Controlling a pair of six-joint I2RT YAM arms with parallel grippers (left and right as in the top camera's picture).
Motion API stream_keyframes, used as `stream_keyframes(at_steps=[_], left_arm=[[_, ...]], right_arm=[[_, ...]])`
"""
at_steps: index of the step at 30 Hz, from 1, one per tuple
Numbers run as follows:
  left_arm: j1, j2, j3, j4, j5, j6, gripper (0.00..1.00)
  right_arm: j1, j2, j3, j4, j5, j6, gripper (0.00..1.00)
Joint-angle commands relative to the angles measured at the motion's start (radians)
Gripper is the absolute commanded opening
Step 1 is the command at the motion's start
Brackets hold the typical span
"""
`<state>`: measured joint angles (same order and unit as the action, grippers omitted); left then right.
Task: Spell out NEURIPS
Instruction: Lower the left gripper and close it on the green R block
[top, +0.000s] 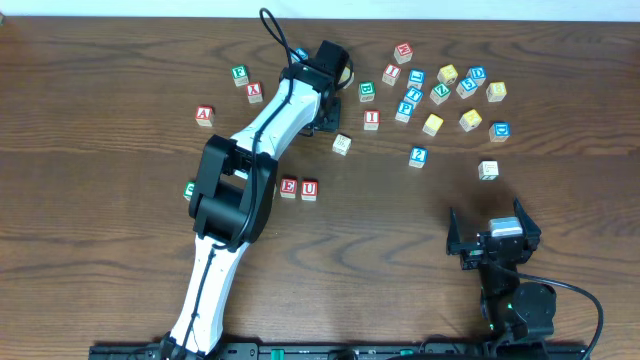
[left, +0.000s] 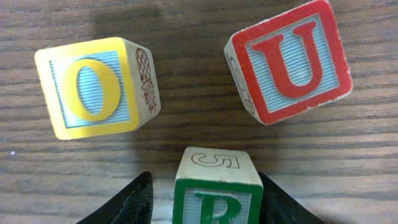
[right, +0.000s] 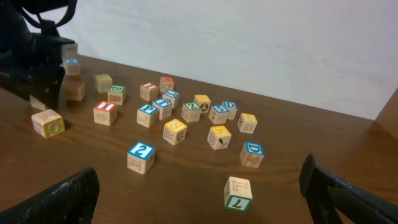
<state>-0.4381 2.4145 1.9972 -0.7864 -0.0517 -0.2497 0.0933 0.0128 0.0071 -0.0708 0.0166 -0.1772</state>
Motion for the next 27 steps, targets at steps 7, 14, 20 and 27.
stream_keyframes(at_steps=[7, 14, 20, 27], left_arm=[[0.007, 0.009, 0.064, -0.016, -0.012, 0.010, 0.50], [0.007, 0.009, 0.064, -0.020, -0.011, 0.010, 0.42], [0.007, 0.009, 0.064, -0.020, -0.011, 0.010, 0.38], [0.007, 0.009, 0.064, -0.020, -0.011, 0.010, 0.37]], right_arm=[[-0.009, -0.004, -0.002, -0.004, -0.001, -0.007, 0.99], [-0.009, -0.004, -0.002, -0.004, -0.001, -0.007, 0.99], [-0.009, -0.004, -0.002, -0.004, -0.001, -0.007, 0.99], [-0.009, -0.004, -0.002, -0.004, -0.001, -0.007, 0.99]])
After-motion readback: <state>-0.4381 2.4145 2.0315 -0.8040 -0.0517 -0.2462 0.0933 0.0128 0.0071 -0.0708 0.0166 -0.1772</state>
